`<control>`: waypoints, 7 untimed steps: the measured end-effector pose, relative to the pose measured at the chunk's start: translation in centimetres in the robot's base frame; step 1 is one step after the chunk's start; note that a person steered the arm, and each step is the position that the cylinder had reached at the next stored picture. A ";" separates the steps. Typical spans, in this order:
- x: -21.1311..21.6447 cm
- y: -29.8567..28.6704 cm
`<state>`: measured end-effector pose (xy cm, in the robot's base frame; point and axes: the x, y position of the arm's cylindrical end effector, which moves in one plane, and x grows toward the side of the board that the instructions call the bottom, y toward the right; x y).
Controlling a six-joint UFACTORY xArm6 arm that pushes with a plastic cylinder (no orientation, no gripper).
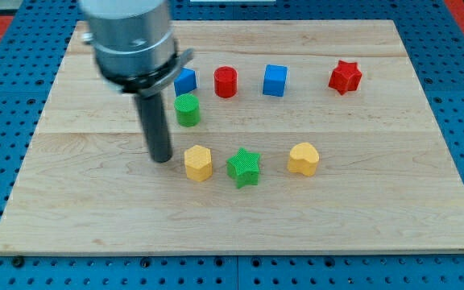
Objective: Move the yellow hexagon to center
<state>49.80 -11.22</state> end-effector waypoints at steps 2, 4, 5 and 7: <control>5.2 4.5; -1.6 8.4; -1.5 6.2; -4.2 3.2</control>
<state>45.62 -8.01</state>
